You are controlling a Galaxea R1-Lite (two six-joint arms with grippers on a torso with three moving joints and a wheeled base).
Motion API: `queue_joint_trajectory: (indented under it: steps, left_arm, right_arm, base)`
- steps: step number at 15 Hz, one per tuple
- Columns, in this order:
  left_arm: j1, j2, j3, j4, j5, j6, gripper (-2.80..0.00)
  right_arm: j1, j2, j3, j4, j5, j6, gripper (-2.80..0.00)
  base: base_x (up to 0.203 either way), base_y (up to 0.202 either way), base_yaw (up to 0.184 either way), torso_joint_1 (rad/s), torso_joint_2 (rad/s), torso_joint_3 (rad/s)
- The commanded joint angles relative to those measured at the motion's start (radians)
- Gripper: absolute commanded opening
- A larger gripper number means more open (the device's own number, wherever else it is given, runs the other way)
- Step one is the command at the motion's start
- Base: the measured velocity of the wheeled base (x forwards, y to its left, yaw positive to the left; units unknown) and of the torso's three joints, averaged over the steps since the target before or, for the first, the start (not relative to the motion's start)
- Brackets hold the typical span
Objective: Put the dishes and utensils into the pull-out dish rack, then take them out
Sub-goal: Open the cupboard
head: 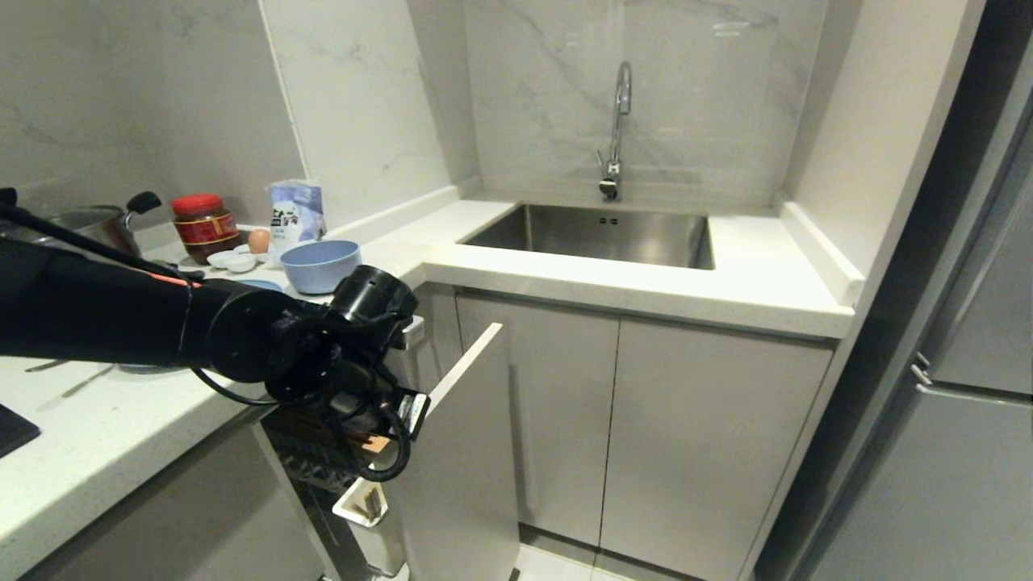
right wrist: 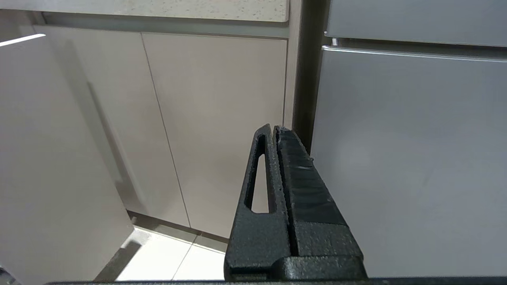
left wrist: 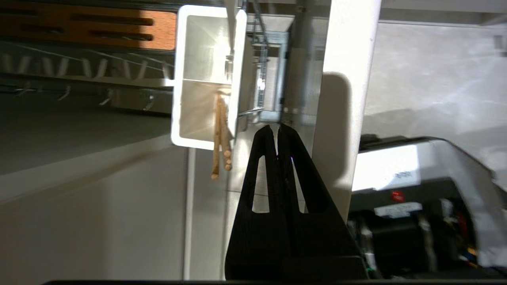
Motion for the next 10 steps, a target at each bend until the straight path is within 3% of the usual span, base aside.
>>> queue_joint_trajectory:
  steps: [1, 5, 10]
  left_arm:
    - [-0.028, -0.003, 0.000, 0.001, -0.014, -0.032, -2.80]
    - [-0.091, -0.001, 0.000, 0.003, -0.060, -0.094, -2.80]
    - [-0.184, -0.018, -0.009, 0.000, -0.187, -0.240, -2.80]
  right_arm:
    - [0.000, -0.001, 0.023, -0.001, 0.000, 0.000, -2.80]
    - [0.000, -0.001, 0.023, -0.001, 0.000, 0.000, -2.80]
    - [0.000, -0.001, 0.023, -0.001, 0.000, 0.000, -2.80]
  base:
    - [0.000, 0.000, 0.000, 0.000, 0.00, 0.000]
    - [0.000, 0.000, 0.000, 0.000, 0.00, 0.000]
    - [0.000, 0.000, 0.000, 0.000, 0.00, 0.000]
